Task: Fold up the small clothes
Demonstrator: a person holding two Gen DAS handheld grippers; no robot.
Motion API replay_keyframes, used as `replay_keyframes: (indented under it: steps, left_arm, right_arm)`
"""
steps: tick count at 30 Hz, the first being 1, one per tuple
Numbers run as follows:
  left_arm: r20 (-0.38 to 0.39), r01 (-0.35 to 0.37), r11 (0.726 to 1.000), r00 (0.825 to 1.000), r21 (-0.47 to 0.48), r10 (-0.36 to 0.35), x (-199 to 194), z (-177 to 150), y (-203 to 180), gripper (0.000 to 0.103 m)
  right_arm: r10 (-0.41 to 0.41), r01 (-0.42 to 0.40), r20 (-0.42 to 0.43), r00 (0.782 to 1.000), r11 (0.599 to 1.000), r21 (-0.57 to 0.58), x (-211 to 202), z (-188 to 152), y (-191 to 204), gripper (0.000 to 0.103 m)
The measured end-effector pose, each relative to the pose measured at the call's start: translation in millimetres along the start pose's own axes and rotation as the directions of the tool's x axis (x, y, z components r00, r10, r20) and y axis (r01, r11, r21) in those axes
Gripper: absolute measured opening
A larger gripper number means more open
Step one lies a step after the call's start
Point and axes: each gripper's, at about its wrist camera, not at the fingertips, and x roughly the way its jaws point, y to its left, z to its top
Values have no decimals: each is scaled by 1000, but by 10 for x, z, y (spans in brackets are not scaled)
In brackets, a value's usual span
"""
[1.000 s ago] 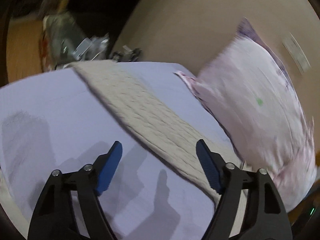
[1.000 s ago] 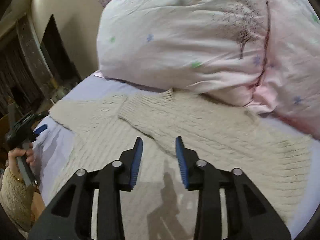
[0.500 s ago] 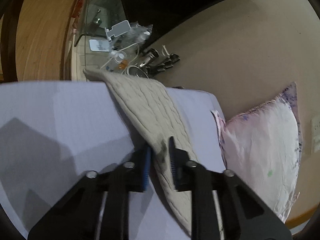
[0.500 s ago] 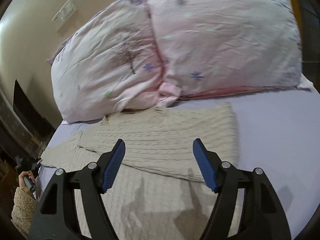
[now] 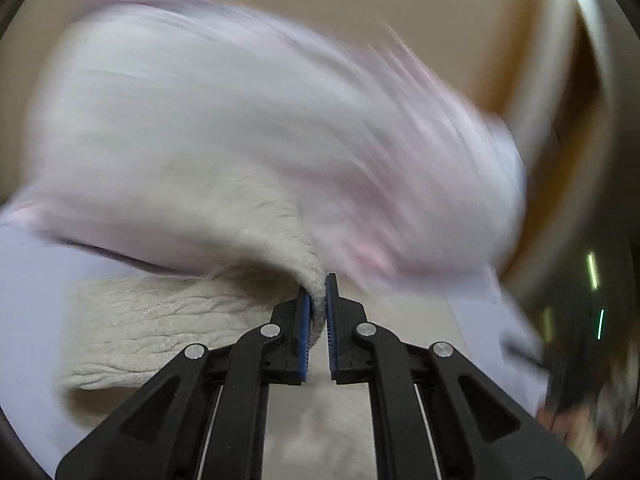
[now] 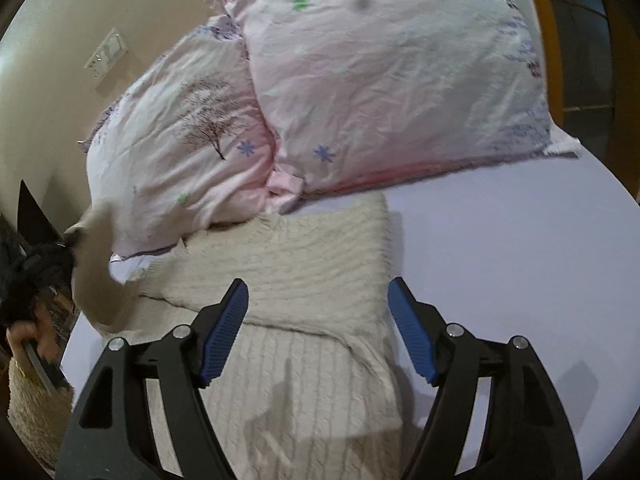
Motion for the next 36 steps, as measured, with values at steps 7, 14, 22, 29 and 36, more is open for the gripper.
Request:
replay_keyframes:
  steps: [7,14,22,29,36]
  left_arm:
    - [-210,72,990,977,120,-45,27,-576,-317,7]
    - [-93,-59,997,994,-42,55,-1489,-1225,496,50]
    - [-134,-21,938,991,-345,-28,-1966,-2493,1011,50]
    - [-90,142,893,976,-426,-198,-1578,-2772,865,55]
    - [-24,236,858,960,-457,-278,-1538,-2724,801,8]
  right_arm:
    - [134,-132,-38,990,990,49,-592,-354,-365,78]
    - [323,-305,-154,934,944,127,-1269,-1226,-639,79]
    - [499,-390,-282,820,846,364,-951,-1965,-785,69]
    - [644,-536,-260,720,753,381,-664,-2096,-521,10]
    - [686,-648,-141,714,723,239,-914,-1639,-261,7]
